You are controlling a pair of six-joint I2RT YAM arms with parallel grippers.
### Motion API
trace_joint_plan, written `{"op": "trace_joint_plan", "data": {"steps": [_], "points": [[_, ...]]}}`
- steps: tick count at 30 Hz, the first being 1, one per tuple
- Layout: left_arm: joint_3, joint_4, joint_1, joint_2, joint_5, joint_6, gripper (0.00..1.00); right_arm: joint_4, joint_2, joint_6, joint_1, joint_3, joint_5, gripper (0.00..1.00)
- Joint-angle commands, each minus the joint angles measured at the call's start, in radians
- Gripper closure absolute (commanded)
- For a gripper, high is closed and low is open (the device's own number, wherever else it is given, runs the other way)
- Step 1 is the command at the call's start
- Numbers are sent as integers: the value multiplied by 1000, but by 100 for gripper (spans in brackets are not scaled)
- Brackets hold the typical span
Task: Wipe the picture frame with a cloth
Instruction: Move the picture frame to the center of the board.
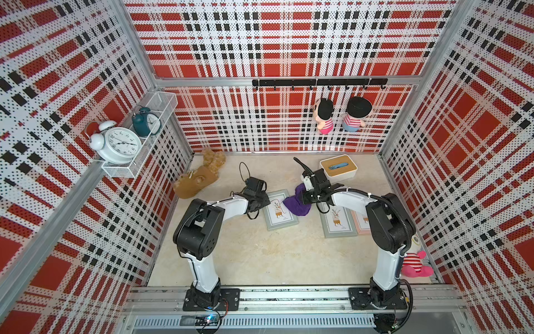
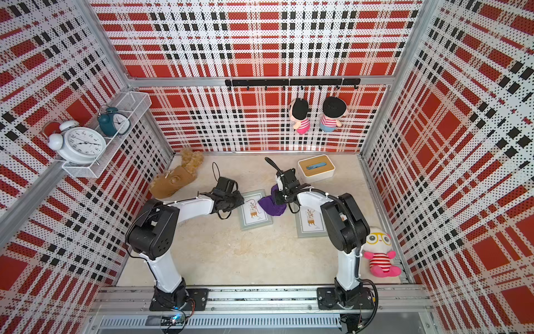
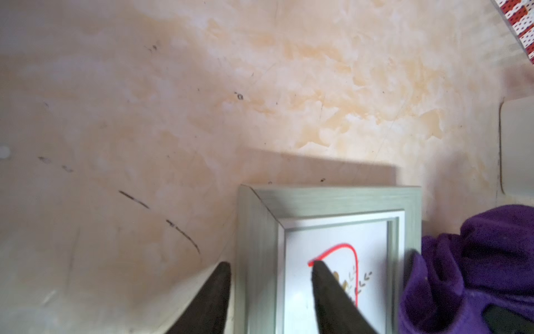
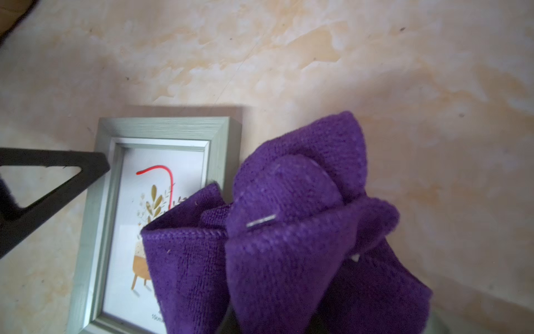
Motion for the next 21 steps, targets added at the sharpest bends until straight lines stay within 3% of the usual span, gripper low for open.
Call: {"op": "trace_joint_plan", "data": {"steps": [1, 5, 9, 13, 18, 21], "points": [[-7, -9, 14, -54, 17, 11, 45, -12, -47, 39, 57, -45, -110, 100], [-68, 14, 35, -125, 17, -18, 38, -24, -78, 49, 70, -32, 15, 100], [-138, 24, 52, -217, 27, -33, 34, -96, -141, 35, 11, 43, 160, 100], [-216, 32, 40, -296, 44, -33, 34, -118, -213, -71, 6, 70, 192, 100], [-291, 34, -1, -334, 38, -48, 43, -193, -206, -172, 74, 81, 206, 100], [-332, 46, -22, -340, 16, -85, 52, -210, -182, -218, 136, 53, 143, 100]]}}
